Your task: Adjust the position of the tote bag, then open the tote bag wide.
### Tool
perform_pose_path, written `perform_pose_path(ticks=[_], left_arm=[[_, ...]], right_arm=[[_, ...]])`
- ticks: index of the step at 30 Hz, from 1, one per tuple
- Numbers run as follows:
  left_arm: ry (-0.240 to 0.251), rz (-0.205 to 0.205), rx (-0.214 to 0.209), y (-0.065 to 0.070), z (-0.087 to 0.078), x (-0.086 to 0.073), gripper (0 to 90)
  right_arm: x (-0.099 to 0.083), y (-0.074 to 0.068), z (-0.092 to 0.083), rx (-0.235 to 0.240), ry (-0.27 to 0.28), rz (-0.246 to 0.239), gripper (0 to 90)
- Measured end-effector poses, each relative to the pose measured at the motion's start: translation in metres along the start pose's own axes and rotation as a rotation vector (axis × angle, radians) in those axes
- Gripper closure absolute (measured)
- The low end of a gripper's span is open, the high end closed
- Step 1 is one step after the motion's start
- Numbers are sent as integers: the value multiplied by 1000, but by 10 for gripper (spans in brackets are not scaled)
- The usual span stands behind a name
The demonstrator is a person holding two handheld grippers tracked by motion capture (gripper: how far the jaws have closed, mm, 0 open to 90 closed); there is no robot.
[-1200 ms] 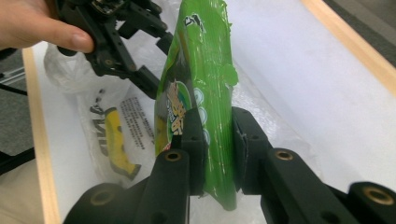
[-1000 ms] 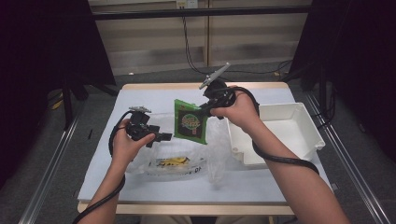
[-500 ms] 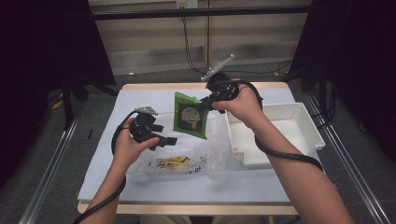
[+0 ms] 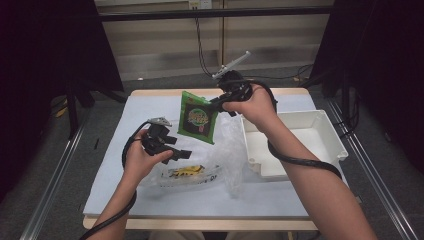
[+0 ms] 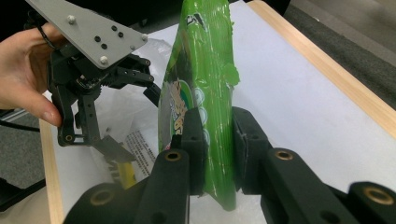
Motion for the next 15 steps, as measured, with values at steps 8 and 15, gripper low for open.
perform_pose_path(ticks=[8,15], left_arm=[[-7,-11,5,-2,4,-2,87],[-6,5,12,0,2,2,87]], right_arm=[[2,2,-20,-33,-4,-33,774],[-6,15,-38,-56,-10,-28,774]])
Point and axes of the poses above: each handheld gripper's, and its own axes: z roughly forward along the jaws, x roughly out of its top, y roughly to its right, the point moved 8 cm from there along z, roughly forward along the jaws, and after that the axes turned 12 degrees about z, right-handed, at the moved point
